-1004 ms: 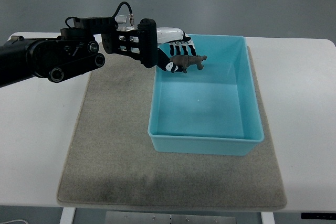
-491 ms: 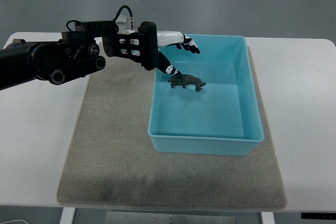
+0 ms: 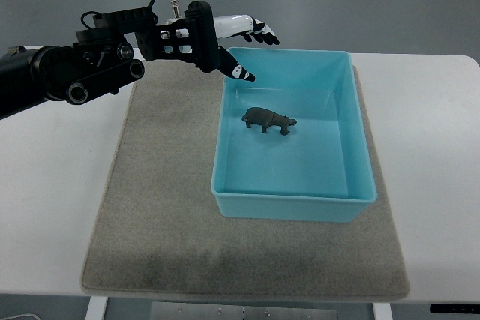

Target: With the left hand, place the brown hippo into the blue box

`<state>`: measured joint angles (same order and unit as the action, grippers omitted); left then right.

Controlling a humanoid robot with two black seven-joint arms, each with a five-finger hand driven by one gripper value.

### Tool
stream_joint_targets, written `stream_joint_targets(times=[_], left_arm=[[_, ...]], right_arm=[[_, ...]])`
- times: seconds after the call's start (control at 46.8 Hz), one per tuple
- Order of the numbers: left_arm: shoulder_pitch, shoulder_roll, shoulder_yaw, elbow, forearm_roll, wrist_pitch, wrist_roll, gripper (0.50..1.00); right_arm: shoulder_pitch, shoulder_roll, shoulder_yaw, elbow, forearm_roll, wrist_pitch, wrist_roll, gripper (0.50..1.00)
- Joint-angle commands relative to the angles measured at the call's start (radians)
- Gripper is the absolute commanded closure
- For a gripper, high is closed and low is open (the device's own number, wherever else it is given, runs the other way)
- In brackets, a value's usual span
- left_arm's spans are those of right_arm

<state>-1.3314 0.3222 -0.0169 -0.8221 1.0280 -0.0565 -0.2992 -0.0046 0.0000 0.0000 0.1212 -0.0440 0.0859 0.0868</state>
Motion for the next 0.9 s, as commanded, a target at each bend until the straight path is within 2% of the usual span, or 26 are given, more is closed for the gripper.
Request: stream_joint_targets(times=[0.0, 0.064, 0.214, 0.555, 0.705, 0.876], left_arm=[[0.000, 0.000, -0.031, 0.044, -0.008, 0.000, 0.000, 0.649], [0.006, 0.000, -0.049, 0.083, -0.029, 0.000, -0.001, 0.643], [0.023, -0.003, -0.066, 0.158, -0.109, 0.001, -0.004, 0.542], [0.043, -0.014, -0.067, 0.280, -0.387, 0.030, -0.006, 0.521], [0.075, -0.058, -0.069, 0.342, -0.669, 0.119, 0.000, 0.521], [0.086, -0.083, -0.072, 0.365, -0.930, 0.144, 0.005, 0.521]], right_arm=[[0.000, 0.000, 0.000, 0.000, 0.001, 0.000, 0.001, 0.564], [0.000, 0.000, 0.000, 0.000, 0.000, 0.000, 0.001, 0.564], [0.000, 0.000, 0.000, 0.000, 0.000, 0.000, -0.001, 0.564], [0.000, 0.000, 0.000, 0.000, 0.001, 0.000, 0.001, 0.564], [0.000, 0.000, 0.000, 0.000, -0.001, 0.000, -0.001, 0.564], [0.000, 0.000, 0.000, 0.000, 0.001, 0.000, 0.001, 0.564]])
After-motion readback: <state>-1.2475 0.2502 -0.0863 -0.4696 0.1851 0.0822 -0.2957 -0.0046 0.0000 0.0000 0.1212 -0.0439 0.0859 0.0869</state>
